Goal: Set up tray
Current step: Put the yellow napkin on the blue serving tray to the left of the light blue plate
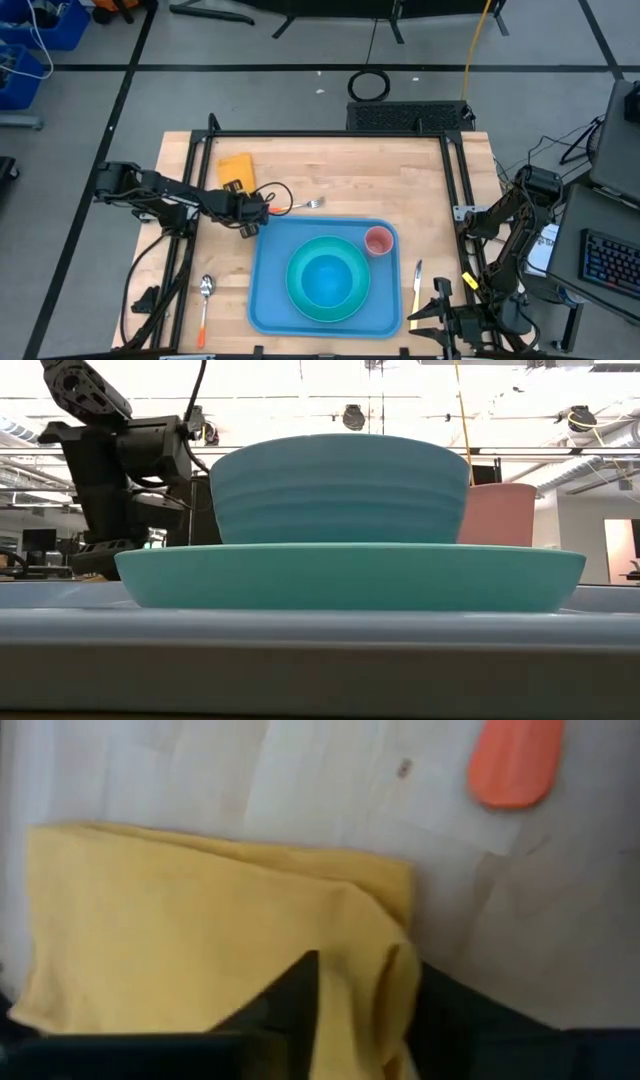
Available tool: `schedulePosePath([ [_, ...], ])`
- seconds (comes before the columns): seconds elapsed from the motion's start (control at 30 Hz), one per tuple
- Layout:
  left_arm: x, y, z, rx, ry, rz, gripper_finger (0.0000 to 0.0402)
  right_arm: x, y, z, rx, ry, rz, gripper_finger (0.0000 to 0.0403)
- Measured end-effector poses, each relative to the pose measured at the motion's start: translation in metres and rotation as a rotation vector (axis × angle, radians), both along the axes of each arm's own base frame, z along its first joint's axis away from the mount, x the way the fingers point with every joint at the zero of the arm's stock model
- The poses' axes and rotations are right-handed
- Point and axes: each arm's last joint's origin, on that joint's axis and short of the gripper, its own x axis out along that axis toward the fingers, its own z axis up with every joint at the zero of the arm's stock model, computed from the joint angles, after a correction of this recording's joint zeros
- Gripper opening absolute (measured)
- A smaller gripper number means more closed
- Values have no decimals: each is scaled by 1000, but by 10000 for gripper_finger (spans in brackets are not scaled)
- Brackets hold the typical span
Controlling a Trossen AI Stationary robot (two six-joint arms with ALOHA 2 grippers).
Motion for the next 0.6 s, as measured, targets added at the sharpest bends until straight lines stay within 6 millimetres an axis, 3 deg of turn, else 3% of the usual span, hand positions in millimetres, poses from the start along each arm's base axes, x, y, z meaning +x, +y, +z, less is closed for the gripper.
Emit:
schedulePosePath([
  [0.1,1,1,-1,-29,-14,5,41,0,0,0,0,0,0,114],
  [0.17,1,3,-1,-34,-19,15,14,0,0,0,2,0,0,114],
  [0.4,1,2,1,-35,-23,17,6,0,0,0,10,2,0,114],
  [0.6,-5,-2,17,-74,-64,9,3,1,-1,0,4,2,-5,114],
])
